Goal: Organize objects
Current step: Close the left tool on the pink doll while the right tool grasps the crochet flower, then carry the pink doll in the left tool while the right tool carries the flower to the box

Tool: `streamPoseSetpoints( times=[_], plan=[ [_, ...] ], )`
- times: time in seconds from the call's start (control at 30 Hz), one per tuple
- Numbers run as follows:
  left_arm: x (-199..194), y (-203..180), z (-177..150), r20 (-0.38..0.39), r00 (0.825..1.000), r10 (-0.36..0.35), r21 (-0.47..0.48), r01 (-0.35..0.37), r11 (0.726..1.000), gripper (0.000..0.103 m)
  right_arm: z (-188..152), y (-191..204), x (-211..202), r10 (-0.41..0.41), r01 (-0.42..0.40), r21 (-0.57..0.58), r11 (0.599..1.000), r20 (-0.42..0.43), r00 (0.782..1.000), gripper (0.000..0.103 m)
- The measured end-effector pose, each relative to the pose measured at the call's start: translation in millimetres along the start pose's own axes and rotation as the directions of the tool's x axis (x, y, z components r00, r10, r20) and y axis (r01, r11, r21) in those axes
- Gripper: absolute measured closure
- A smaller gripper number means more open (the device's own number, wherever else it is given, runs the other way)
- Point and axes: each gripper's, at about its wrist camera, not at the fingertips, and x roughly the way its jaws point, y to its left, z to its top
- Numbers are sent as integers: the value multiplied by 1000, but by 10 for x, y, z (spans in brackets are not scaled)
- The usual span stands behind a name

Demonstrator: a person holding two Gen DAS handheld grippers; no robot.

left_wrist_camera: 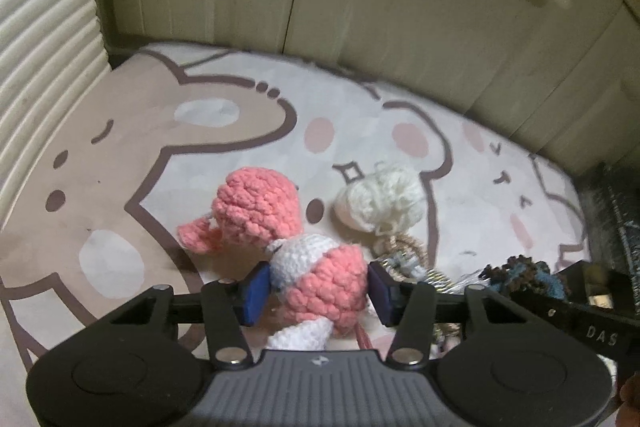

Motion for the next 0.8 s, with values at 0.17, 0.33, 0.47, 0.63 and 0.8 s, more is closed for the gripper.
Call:
streamPoseSetpoints(
  times=[0.17, 0.33, 0.47, 0.63, 0.8],
  plan=[
    [-239, -38, -1, 42, 999, -18, -4, 19, 1000, 51, -4, 53, -265, 13, -12, -14, 1000, 47, 999, 78],
    [-528, -107, -31, 103, 994, -27, 23, 25, 999, 51, -34, 105, -563, 37, -37, -8, 999, 90, 995, 78],
    [-748, -166, -55, 140, 989, -39, 41, 34, 999, 51, -61, 119, -814, 55, -55, -5, 998, 137, 989, 78],
    [-1017, -259, -94, 190, 980, -51, 79, 37, 996, 51, -112, 119, -1064, 54, -52, -18, 998, 177, 983, 78],
    [-1210, -355, -150, 211, 974, -76, 111, 53, 992, 51, -147, 63, -1292, 60, -57, -17, 998, 219, 974, 78]
  ],
)
